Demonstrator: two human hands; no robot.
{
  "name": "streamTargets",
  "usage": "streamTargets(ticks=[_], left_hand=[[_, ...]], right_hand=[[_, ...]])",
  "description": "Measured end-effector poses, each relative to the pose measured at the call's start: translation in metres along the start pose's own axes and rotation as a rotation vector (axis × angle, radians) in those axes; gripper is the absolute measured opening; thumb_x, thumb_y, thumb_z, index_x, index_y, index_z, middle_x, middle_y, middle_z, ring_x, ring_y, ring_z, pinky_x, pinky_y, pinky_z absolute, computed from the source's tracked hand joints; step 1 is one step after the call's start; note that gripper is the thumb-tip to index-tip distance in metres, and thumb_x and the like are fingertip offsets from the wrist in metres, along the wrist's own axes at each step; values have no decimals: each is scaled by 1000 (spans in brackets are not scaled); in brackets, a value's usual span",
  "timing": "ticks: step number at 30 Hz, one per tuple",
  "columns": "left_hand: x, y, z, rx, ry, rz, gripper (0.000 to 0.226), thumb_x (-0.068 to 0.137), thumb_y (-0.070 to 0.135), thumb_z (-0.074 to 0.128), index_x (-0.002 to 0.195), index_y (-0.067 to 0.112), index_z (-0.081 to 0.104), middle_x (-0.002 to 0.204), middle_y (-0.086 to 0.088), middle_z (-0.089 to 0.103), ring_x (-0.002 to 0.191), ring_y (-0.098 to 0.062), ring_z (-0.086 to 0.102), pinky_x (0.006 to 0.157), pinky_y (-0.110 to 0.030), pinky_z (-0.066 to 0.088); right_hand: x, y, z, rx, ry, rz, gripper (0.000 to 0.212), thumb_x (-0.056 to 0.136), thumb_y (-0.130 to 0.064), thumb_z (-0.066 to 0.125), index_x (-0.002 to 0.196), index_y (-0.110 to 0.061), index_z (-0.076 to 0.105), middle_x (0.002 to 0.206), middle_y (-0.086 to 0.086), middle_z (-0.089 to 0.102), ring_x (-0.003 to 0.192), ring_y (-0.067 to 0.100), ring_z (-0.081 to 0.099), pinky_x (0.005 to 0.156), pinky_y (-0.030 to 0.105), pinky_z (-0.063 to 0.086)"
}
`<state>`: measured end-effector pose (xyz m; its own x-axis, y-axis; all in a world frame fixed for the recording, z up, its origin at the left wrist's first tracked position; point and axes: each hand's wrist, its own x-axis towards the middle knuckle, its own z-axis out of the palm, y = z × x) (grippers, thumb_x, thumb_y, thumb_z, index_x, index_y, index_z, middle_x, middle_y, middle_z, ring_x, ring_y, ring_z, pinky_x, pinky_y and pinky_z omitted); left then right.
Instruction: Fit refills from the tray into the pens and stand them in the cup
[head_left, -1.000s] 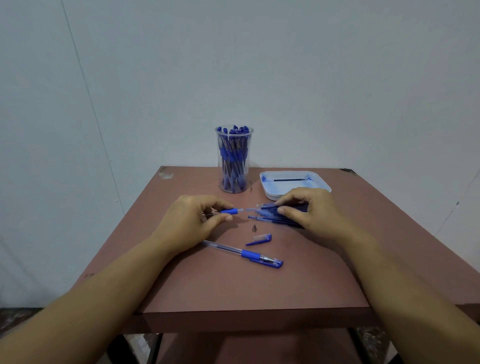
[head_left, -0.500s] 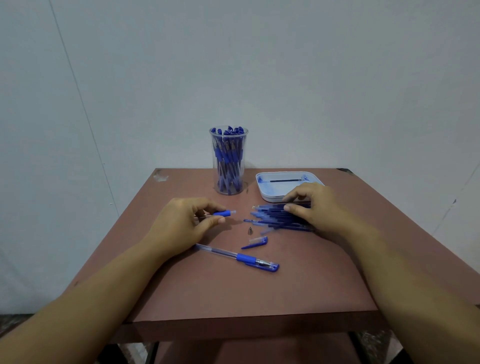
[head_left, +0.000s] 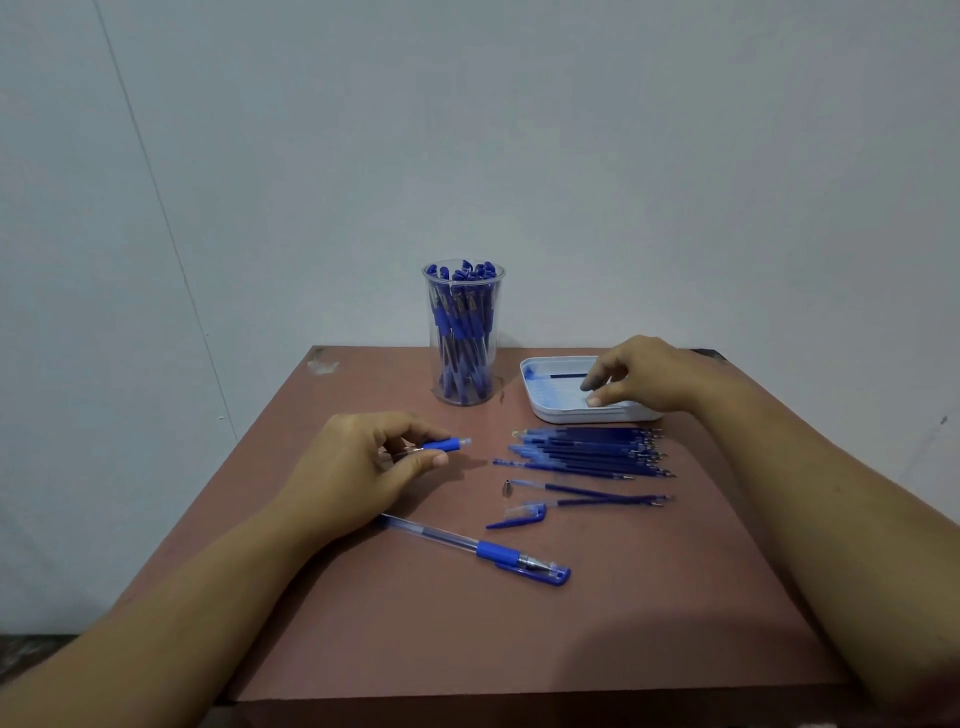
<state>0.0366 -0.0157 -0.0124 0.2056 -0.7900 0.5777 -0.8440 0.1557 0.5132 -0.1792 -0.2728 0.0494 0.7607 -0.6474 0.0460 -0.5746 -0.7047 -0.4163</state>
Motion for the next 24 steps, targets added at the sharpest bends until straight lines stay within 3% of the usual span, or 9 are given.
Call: streamTargets(ticks=[3,11,17,24], left_hand=[[1,1,0,7,-10,-3,17,80,38,75,94,46,71,73,26,65,66,-3,60,59,-9,40],[4,2,2,18,-19,22,20,78,44,71,97,40,74,75,25,67,65,-3,59,58,-7,39],[5,3,2,12,-20,34,19,78,42,72,95,49,68,74,24,67,63,1,58,58,-5,38],[5,5,1,0,-3,16,17,77,44,69,94,47,69,73,30,64,63,3,58,59,-5,38]], right_hand=[[10,5,7,-49,-24,-17,12,85,-20,74,95,-27,75,95,-10,67,81,0,57,64,11,39],[21,11,11,-64,-41,-25,8,85,-24,75,93,-26,77,89,-11,70,82,5,61,70,18,44],[25,9,13,-84,-45,-18,2,87,-24,73,88,-24,74,86,-11,67,82,7,60,77,26,46],[14,2,8,11,97,-87,3,90,-26,67,88,-26,67,86,-4,66,76,12,57,64,21,41]])
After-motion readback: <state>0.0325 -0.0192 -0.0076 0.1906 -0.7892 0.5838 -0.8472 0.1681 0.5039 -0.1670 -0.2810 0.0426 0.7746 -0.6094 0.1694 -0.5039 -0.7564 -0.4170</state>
